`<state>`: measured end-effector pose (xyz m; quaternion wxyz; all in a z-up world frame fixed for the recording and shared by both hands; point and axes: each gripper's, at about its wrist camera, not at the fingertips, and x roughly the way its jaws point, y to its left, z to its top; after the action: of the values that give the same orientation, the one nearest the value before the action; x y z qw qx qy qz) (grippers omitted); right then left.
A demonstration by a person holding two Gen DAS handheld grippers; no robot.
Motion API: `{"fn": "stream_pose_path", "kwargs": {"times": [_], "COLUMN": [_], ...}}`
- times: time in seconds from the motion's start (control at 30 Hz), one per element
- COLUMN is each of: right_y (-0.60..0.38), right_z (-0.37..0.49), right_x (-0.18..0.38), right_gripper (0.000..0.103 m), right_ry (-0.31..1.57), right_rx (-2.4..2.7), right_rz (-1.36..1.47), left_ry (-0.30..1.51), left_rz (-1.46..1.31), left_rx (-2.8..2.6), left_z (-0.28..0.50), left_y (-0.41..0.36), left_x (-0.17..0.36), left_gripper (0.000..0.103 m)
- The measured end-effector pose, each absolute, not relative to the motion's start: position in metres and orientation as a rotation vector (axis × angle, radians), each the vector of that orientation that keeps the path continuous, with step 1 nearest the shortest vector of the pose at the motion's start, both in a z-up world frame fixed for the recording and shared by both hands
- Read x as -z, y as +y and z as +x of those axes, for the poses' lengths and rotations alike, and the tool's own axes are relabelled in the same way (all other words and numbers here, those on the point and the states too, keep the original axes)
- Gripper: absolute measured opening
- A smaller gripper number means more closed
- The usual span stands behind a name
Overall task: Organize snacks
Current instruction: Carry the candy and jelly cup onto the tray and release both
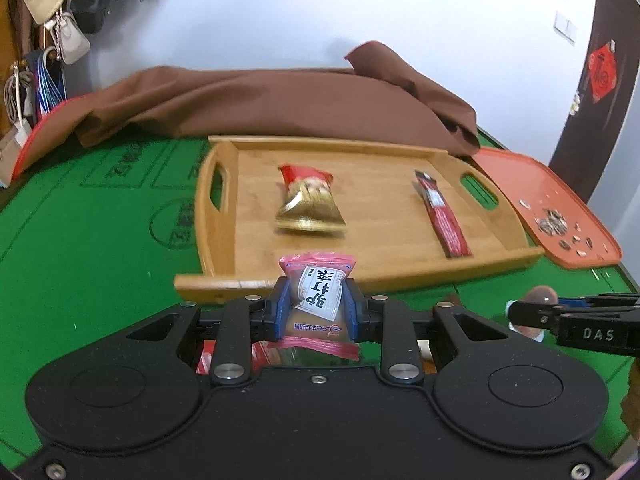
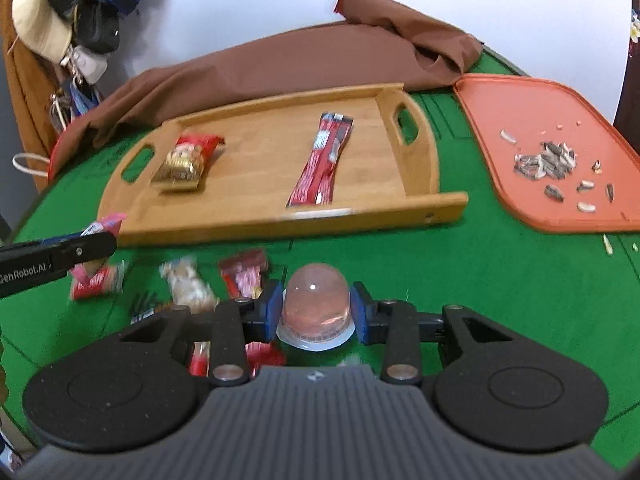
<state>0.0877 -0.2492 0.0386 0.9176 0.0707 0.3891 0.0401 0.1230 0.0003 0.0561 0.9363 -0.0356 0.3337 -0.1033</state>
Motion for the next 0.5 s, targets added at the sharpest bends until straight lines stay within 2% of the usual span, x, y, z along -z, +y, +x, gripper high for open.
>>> {"fn": "stream_pose_path", "kwargs": {"times": [0.3,0.5], "right_y": [-0.258,-0.264], "right_z": [0.131,0.176], "right_x": [-0.063,-0.058], "right_gripper": [0.041,0.041], "right_ry": [0.745,0.792], "right_rx": [-0.031,0.013], "right_rz": [0.139,0.147], "left_ry": [0.68,0.731], "left_rz": [-0.078,-0.083], "left_rx": [0.182,0.177], "left_z": [0.168,0.203], "left_y": [-0.002,-0.008], "left_x": [-0.069,-0.059], "left_gripper": [0.026,0.026]}}
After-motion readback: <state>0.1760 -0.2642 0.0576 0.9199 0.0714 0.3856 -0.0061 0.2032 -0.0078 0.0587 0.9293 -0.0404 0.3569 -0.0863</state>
